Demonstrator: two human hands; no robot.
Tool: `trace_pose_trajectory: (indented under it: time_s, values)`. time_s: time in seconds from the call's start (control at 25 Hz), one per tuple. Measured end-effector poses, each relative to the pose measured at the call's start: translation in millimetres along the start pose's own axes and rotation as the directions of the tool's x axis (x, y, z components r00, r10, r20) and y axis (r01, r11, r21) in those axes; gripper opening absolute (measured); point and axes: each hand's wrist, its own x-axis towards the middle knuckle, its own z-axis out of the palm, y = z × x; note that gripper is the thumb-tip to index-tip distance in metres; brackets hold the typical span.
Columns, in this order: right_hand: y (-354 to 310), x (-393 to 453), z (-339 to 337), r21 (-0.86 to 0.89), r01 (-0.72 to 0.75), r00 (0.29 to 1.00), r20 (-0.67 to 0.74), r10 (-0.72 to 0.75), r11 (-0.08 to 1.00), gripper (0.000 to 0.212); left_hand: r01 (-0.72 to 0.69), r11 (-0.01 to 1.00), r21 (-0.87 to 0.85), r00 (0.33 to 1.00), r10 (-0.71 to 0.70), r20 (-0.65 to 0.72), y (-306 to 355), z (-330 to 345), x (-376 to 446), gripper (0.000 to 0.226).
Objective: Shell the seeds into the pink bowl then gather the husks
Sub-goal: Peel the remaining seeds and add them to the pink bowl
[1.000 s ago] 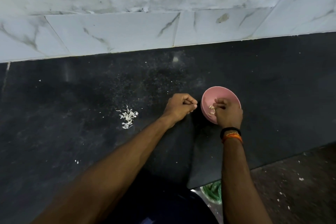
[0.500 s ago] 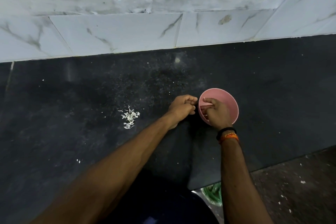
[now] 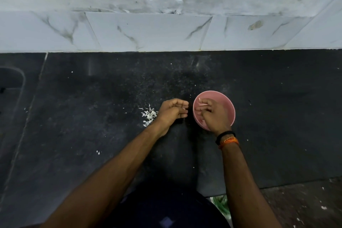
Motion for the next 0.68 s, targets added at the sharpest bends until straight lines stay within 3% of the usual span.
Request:
trace_pose_trajectory:
  time_s: [0.12,0.24,0.4,0.52,0.68]
  values:
    - [-10,-11,6,-0.089,0.168,0.98,-0.091,-0.176,0.982,0.026,-0.007,0.999,-0.037,0.999,0.005,-0.053,4,-22,-5,0.028]
    - [-24,-21,29,-0.045,0.295,0.955,0.043,-0.294,0.954,0.029,-0.116,0.993,-0.03,0.989,0.112,-0.098,-1,-49,-15,0.023]
    - [-31,-23,62,-0.038,0.253,0.932,0.279,-0.233,0.967,0.029,-0.294,0.942,0.161,0.948,0.309,-0.073,-11,-78,-28,0.029]
    - [-31,-25,78,-0.014,0.217,0.921,0.334,-0.2,0.976,0.029,-0.287,0.927,0.241,0.939,0.322,-0.118,-19,-93,-34,0.021]
    - [-28,-25,95,0.09,0.054,0.922,0.379,-0.084,0.994,0.027,-0.281,0.878,0.387,0.93,0.349,-0.117,-25,-103,-40,0.013]
